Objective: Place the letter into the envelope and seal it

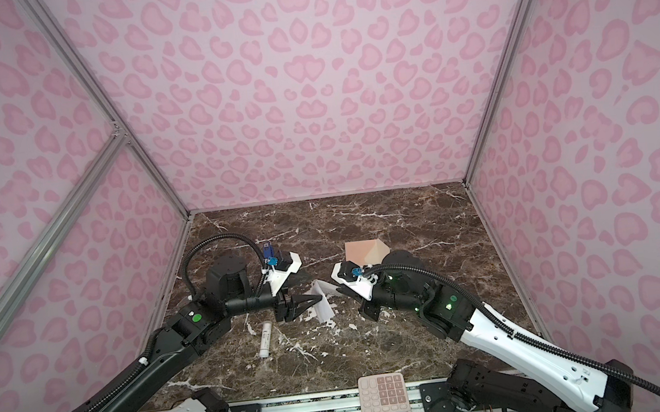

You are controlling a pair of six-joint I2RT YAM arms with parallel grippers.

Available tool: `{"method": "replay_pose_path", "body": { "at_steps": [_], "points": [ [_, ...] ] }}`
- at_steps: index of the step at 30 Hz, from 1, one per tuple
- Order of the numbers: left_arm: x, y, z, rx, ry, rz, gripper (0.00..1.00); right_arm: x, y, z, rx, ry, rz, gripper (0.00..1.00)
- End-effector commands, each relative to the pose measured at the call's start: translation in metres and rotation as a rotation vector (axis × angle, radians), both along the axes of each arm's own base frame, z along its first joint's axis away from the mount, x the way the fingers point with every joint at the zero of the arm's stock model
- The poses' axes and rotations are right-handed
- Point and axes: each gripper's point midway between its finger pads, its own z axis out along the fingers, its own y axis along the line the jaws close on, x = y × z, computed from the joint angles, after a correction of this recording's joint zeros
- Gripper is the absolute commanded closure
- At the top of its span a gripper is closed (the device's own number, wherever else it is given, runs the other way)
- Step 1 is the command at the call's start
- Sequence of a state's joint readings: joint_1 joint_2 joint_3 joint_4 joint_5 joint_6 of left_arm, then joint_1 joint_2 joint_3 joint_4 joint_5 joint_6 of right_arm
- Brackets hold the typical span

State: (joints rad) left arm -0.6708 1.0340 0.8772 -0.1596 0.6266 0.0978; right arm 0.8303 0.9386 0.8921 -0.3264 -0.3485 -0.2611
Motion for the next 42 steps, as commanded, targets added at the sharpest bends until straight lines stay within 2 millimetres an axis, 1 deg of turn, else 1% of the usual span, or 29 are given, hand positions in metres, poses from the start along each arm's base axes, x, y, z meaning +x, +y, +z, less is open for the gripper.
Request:
{"method": "replay_pose_path", "body": {
  "at_steps": [1, 4, 13, 17, 19, 25, 27, 31, 34, 38, 41, 42],
  "points": [
    [-0.0033, -0.0049, 0.01, -0.037, -0.021, -0.038, 0.35, -0.0018, 0.005, 0.005, 0.025, -0.004, 0.015, 1.0],
    [-0.0057, -0.0059, 0.0092, -0.039, -0.015, -0.052, 0.37, -0.003, 0.0062, 0.0041, 0.025, -0.003, 0.02, 1.0],
    [-0.0083, -0.0077, 0.0118, -0.046, -0.013, -0.071, 0.48, -0.0054, 0.0085, 0.0027, 0.026, 0.004, 0.028, 1.0],
    [-0.0083, -0.008, 0.0122, -0.047, -0.013, -0.073, 0.5, -0.006, 0.0098, -0.0005, 0.022, 0.013, 0.032, 1.0],
    [-0.0082, -0.0079, 0.0134, -0.048, -0.016, -0.072, 0.53, -0.0057, 0.0098, -0.0008, 0.021, 0.014, 0.03, 1.0],
    [-0.0104, -0.007, 0.0157, -0.051, -0.022, -0.075, 0.62, -0.0059, 0.0092, -0.0016, 0.018, 0.016, 0.028, 1.0],
    [-0.0106, -0.0065, 0.0153, -0.049, -0.022, -0.074, 0.68, -0.0061, 0.0086, -0.0023, 0.016, 0.017, 0.026, 1.0],
    [-0.0118, -0.0067, 0.0153, -0.05, -0.019, -0.081, 0.74, -0.0062, 0.008, -0.0019, 0.016, 0.018, 0.024, 1.0],
    [-0.0121, -0.0072, 0.0148, -0.049, -0.017, -0.083, 0.82, -0.0063, 0.0076, -0.0013, 0.017, 0.016, 0.023, 1.0],
    [-0.0112, -0.0078, 0.0138, -0.047, -0.019, -0.082, 0.95, -0.0046, 0.0065, 0.0001, 0.014, 0.005, 0.017, 1.0],
    [-0.0104, -0.0081, 0.0147, -0.045, -0.024, -0.08, 0.96, -0.0035, 0.0049, -0.0004, 0.004, -0.001, 0.009, 1.0],
    [-0.0099, -0.0075, 0.0142, -0.041, -0.027, -0.075, 0.96, -0.0022, 0.0034, 0.0007, 0.0, -0.007, 0.002, 0.96]
  ]
}}
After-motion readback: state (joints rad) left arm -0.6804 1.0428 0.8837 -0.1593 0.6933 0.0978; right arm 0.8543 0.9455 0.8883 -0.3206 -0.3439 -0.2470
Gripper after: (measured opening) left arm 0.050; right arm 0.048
